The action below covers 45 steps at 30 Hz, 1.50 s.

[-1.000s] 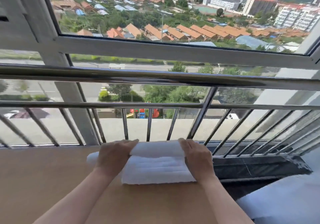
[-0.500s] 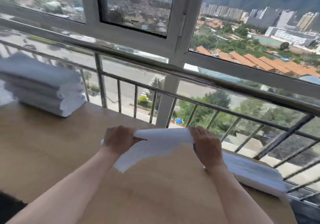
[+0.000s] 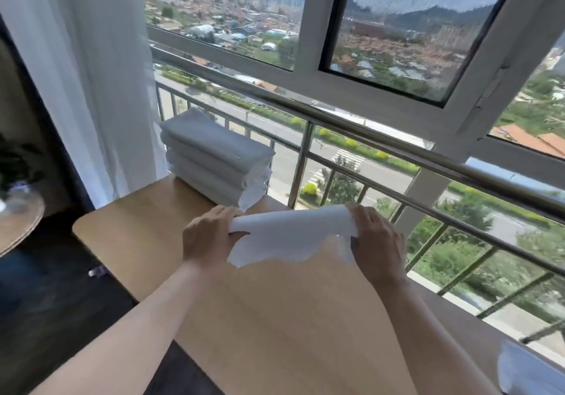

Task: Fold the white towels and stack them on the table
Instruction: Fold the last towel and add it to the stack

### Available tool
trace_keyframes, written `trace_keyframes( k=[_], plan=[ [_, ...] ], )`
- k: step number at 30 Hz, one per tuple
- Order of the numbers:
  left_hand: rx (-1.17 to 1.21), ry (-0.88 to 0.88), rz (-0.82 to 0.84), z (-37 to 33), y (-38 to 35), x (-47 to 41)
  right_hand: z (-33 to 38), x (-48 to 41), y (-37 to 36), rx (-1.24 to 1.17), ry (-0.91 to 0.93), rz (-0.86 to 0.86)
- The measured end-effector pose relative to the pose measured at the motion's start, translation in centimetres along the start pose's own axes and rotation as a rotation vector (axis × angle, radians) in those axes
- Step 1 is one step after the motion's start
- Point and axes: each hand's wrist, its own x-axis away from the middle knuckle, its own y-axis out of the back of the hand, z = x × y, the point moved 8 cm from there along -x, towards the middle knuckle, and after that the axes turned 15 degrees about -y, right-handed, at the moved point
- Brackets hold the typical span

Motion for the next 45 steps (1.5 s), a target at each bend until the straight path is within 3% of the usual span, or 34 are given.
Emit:
trace_keyframes(
  k=[11, 15, 18, 25, 30, 35, 37, 41, 43, 45],
  plan=[
    [0.076, 0.087, -0.088, 16.5, -0.6, -12.1, 8.8, -11.8, -10.1, -0.250, -0.139, -0.053],
    [0.227, 0.181, -0.159, 21.9, -0.2, -17.9, 11.3, -16.3, -11.9, -0.266, -0.173, -0.105],
    [0.324, 0.155, -0.217, 24.1, 0.2, -21.5, 12.8, -19.4, -12.6, -0.277, -0.178, -0.099],
    [0.442, 0.067, -0.279, 28.5, -0.1, -30.1, 17.0, -24.8, -12.2, -0.171, -0.132, -0.266],
    [0.466, -0.014, -0.288, 33.2, -1.7, -35.5, 20.0, -27.5, -14.5, -0.069, -0.237, -0.267],
    [0.498, -0.037, -0.163, 38.7, -4.6, -41.7, 24.7, -30.5, -18.3, 0.146, -0.308, -0.179],
    [0.469, -0.098, -0.136, 40.4, -5.1, -44.3, 26.4, -32.0, -20.1, 0.215, -0.310, -0.132],
    [0.368, -0.235, -0.222, 41.7, -4.0, -48.7, 29.2, -35.2, -19.2, 0.286, -0.228, -0.319],
    [0.324, -0.392, -0.342, 41.8, -3.1, -48.5, 29.5, -35.0, -19.0, 0.311, -0.224, -0.408],
    [0.353, -0.585, -0.287, 42.0, -4.4, -46.4, 29.1, -33.2, -20.4, 0.292, -0.243, -0.399]
  ],
)
